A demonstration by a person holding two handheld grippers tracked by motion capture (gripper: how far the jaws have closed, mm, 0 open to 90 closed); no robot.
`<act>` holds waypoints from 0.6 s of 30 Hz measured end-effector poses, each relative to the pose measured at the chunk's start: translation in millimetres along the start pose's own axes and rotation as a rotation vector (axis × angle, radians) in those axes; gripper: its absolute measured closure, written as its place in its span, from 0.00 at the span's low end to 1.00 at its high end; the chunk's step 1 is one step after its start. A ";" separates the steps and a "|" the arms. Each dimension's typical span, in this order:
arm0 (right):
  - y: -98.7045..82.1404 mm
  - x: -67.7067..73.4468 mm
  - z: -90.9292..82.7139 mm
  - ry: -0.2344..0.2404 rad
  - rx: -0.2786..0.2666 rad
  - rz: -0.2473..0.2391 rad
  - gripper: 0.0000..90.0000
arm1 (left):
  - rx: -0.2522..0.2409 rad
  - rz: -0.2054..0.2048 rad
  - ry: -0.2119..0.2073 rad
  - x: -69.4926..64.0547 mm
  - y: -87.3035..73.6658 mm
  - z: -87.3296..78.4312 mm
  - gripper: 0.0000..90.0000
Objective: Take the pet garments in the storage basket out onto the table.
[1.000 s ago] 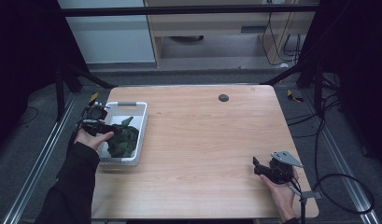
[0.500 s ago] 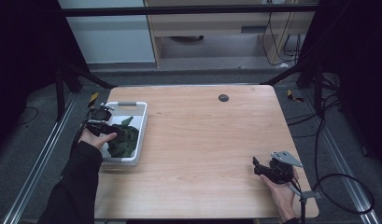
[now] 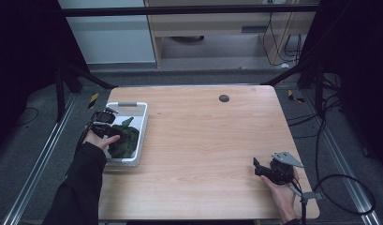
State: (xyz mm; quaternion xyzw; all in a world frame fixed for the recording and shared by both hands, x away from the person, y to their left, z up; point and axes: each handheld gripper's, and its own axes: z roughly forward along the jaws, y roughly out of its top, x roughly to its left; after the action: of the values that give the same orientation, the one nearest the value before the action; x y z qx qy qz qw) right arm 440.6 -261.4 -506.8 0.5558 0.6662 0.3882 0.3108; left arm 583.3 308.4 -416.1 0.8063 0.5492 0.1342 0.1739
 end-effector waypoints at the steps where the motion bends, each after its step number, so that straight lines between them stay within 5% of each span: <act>1: 0.0 0.0 0.0 0.000 0.000 0.000 0.16 | 0.000 0.000 0.000 0.0 0.0 0.0 0.27; 18: 0.0 -0.1 0.1 0.003 0.005 0.000 0.16 | 0.028 -0.023 -0.001 1.1 -1.2 5.5 0.59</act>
State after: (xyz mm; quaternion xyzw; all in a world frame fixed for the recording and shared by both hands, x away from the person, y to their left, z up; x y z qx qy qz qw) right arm 440.8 -261.5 -506.9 0.5560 0.6677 0.3873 0.3083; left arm 584.9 309.1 -421.5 0.8022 0.5603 0.1243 0.1644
